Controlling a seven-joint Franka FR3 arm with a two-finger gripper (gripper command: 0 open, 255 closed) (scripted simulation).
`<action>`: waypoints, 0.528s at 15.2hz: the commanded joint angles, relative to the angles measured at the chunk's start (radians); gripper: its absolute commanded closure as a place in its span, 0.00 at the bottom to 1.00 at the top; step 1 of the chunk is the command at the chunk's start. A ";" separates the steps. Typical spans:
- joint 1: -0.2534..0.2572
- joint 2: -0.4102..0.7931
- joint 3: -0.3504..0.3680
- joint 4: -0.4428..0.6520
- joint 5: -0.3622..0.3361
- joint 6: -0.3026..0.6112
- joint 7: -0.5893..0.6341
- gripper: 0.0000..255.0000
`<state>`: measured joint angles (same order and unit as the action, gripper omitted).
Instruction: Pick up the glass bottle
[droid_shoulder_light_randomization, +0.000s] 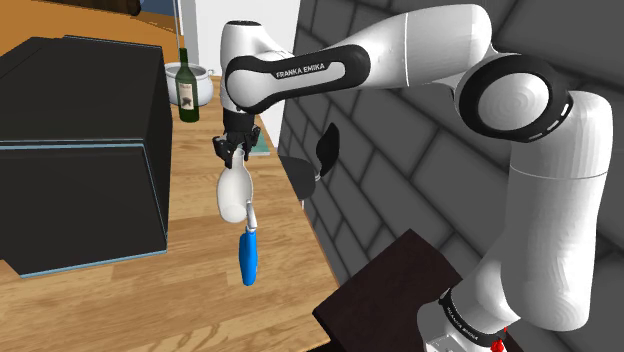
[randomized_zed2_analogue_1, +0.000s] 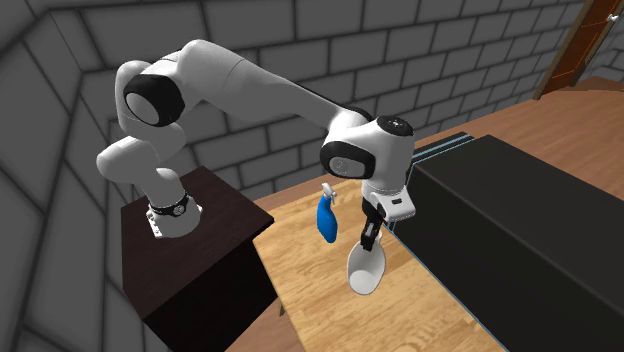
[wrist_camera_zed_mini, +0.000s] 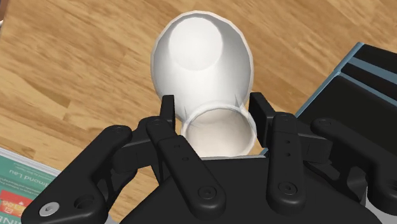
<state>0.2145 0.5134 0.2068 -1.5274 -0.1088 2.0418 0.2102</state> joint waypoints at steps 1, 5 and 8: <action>0.000 0.001 0.000 -0.001 0.000 0.000 0.000 1.00; -0.001 0.000 0.000 -0.004 0.000 0.001 -0.001 1.00; -0.002 -0.014 0.001 0.017 0.004 -0.033 -0.003 1.00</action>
<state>0.2128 0.5036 0.2078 -1.5157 -0.1060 2.0182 0.2071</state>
